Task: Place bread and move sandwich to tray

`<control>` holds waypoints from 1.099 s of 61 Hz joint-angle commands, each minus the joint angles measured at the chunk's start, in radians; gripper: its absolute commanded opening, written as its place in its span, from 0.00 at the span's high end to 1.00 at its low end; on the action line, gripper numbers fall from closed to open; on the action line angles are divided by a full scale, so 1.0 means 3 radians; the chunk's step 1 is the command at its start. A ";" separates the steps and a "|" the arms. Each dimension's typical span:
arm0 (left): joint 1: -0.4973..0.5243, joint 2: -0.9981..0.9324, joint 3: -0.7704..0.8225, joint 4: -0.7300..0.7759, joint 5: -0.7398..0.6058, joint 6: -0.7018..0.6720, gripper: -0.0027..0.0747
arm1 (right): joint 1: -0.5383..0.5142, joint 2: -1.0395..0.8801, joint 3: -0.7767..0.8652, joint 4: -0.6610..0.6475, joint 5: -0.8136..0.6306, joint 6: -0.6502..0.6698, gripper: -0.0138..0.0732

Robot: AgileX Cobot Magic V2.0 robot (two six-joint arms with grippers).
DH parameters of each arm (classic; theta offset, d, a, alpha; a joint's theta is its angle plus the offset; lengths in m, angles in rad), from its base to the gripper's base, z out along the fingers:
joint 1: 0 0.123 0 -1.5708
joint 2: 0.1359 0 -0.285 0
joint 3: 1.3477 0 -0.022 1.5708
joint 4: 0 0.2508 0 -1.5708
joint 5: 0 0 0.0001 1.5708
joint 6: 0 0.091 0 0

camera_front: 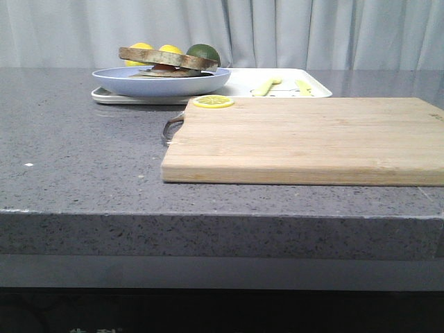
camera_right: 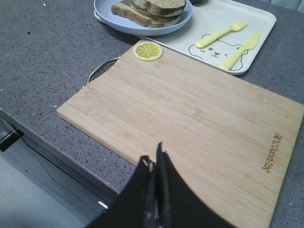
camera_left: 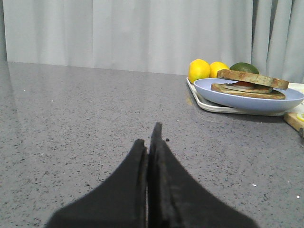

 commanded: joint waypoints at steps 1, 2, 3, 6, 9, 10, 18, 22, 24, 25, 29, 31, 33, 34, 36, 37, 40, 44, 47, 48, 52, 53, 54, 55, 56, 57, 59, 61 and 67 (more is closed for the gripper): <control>-0.0018 -0.0070 0.0017 0.0007 -0.0285 -0.0033 0.99 | -0.0004 0.0014 -0.0091 0.0027 -0.0234 -0.0006 0.92; -0.0018 -0.0070 0.0017 0.0007 -0.0285 -0.0033 0.99 | -0.0004 0.0010 -0.0090 0.0027 -0.0240 -0.0006 0.92; -0.0018 -0.0070 0.0017 0.0007 -0.0285 -0.0033 0.99 | -0.0004 0.0002 -0.0086 0.0027 -0.0236 -0.0006 0.92; -0.0018 -0.0070 0.0017 0.0007 -0.0285 -0.0033 0.99 | -0.0028 -0.0046 -0.0064 0.0018 -0.0240 -0.0006 0.92; -0.0018 -0.0070 0.0017 0.0007 -0.0285 -0.0033 0.99 | -0.0085 -0.0100 -0.0025 0.0045 -0.0256 -0.0006 0.92; -0.0018 -0.0070 0.0017 0.0007 -0.0285 -0.0033 0.99 | -0.0128 -0.0134 0.0000 0.0034 -0.0276 -0.0006 0.92; -0.0018 -0.0070 0.0017 0.0007 -0.0285 -0.0033 0.99 | -0.0511 -0.0465 0.0331 -0.0112 -0.0593 -0.0006 0.92; -0.0018 -0.0070 0.0017 0.0007 -0.0285 -0.0033 0.99 | -0.0720 -0.0671 0.0635 -0.0157 -0.0944 -0.0026 0.92; -0.0018 -0.0070 0.0017 0.0007 -0.0285 -0.0033 0.99 | -0.0792 -0.0771 0.0772 -0.0173 -0.1090 -0.0029 0.92; -0.0018 -0.0070 0.0017 0.0007 -0.0285 -0.0033 0.99 | -0.0841 -0.0849 0.0878 -0.0179 -0.1198 -0.0029 0.92; -0.0018 -0.0070 0.0017 0.0007 -0.0285 -0.0033 0.99 | -0.0980 -0.1127 0.1209 -0.0183 -0.1501 -0.0029 0.92; -0.0018 -0.0070 0.0017 0.0007 -0.0285 -0.0033 0.99 | -0.1054 -0.1269 0.1397 -0.0183 -0.1653 -0.0029 0.92; -0.0018 -0.0070 0.0017 0.0007 -0.0285 -0.0033 0.99 | -0.1127 -0.1406 0.1578 -0.0183 -0.1792 -0.0029 0.92; -0.0018 -0.0070 0.0017 0.0007 -0.0285 -0.0033 0.99 | -0.1154 -0.1461 0.1650 -0.0183 -0.1841 -0.0029 0.92; -0.0018 -0.0070 0.0017 0.0007 -0.0285 -0.0033 0.99 | -0.1205 -0.1564 0.1822 -0.0183 -0.1932 -0.0029 0.92; -0.0018 -0.0070 0.0017 0.0007 -0.0285 -0.0033 0.99 | -0.1240 -0.1637 0.1888 -0.0183 -0.1994 -0.0029 0.92; -0.0018 -0.0070 0.0017 0.0007 -0.0285 -0.0033 0.99 | -0.1312 -0.1815 0.2135 -0.0186 -0.2145 -0.0029 0.92; -0.0018 -0.0070 0.0017 0.0007 -0.0285 -0.0033 0.99 | -0.1351 -0.1982 0.2392 -0.0186 -0.2266 -0.0029 0.92; -0.0018 -0.0070 0.0017 0.0007 -0.0285 -0.0033 0.99 | -0.1351 -0.2093 0.2537 -0.0186 -0.2344 -0.0029 0.92; -0.0018 -0.0070 0.0017 0.0007 -0.0285 -0.0033 0.99 | -0.1351 -0.2125 0.2590 -0.0186 -0.2365 -0.0029 0.92; -0.0018 -0.0070 0.0017 0.0007 -0.0285 -0.0033 0.99 | -0.1351 -0.2142 0.2746 -0.0183 -0.2463 -0.0029 0.92; -0.0018 -0.0070 0.0017 0.0007 -0.0285 -0.0033 0.99 | -0.1351 -0.2142 0.2776 -0.0183 -0.2509 -0.0029 0.92; -0.0018 -0.0070 0.0017 0.0007 -0.0285 -0.0033 0.99 | -0.1351 -0.2142 0.2799 -0.0183 -0.2532 -0.0029 0.92; -0.0018 -0.0070 0.0017 0.0007 -0.0285 -0.0033 0.99 | -0.1351 -0.2142 0.2800 -0.0183 -0.2507 -0.0029 0.92; -0.0018 -0.0070 0.0017 0.0007 -0.0285 -0.0033 0.99 | -0.1351 -0.2142 0.2787 -0.0183 -0.2445 -0.0029 0.92; -0.0018 -0.0070 0.0017 0.0007 -0.0285 -0.0033 0.99 | -0.1351 -0.2142 0.2787 -0.0183 -0.2445 -0.0029 0.92; -0.0018 -0.0070 0.0017 0.0007 -0.0285 -0.0033 0.99 | -0.1351 -0.2142 0.2790 -0.0187 -0.2463 -0.0029 0.92; -0.0018 -0.0070 0.0017 0.0007 -0.0285 -0.0033 0.99 | -0.1351 -0.2142 0.2790 -0.0187 -0.2463 -0.0029 0.92; -0.0018 -0.0070 0.0017 0.0007 -0.0285 -0.0033 0.99 | -0.1351 -0.2142 0.2790 -0.0187 -0.2504 -0.0029 0.92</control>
